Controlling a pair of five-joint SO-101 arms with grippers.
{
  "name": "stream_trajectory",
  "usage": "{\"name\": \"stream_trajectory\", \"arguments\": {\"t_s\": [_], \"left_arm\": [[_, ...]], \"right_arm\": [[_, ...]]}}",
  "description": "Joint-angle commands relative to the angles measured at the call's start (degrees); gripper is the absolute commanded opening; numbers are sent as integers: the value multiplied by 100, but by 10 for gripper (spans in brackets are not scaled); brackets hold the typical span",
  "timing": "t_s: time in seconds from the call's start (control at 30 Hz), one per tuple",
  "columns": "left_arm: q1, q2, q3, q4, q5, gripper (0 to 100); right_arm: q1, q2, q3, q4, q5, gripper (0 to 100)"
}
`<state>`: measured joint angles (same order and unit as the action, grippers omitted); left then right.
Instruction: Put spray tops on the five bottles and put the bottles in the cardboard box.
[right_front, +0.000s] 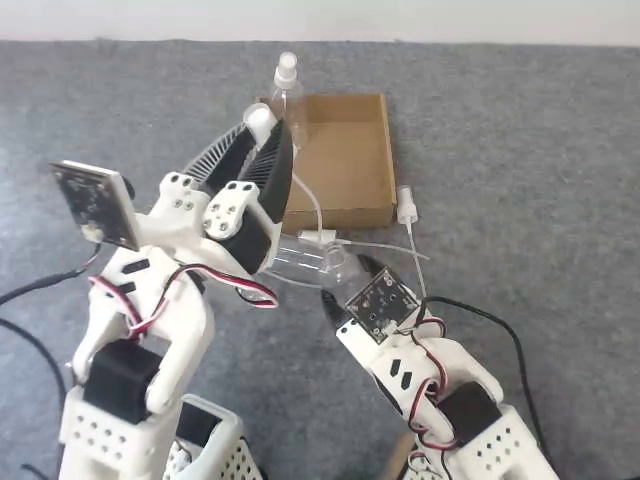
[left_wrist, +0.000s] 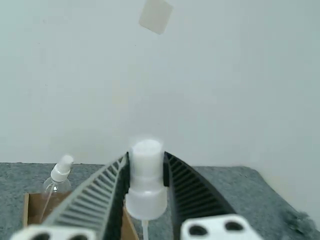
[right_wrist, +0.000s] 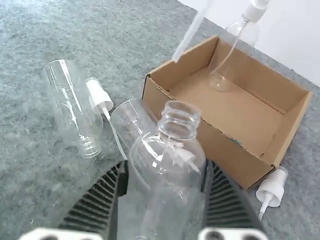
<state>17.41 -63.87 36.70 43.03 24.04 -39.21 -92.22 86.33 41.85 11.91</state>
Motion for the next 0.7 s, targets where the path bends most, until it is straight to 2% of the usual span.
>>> {"name": "stream_trajectory", "arguments": {"t_s": [0.0,0.33,0.5,0.67], "left_arm": [[26,-114,-22,-229,-70,11],[79,-114,1007,-1257,-62,11],[492,-114,1182,-1284,-88,11],[554,-114,1393,-1292,-97,11]], "right_arm": [[-75,-127,-158,-145,70,69],[-40,-127,-273,-92,70,66],[-40,-127,-273,-92,70,66],[13,-127,-273,-92,70,66]]}}
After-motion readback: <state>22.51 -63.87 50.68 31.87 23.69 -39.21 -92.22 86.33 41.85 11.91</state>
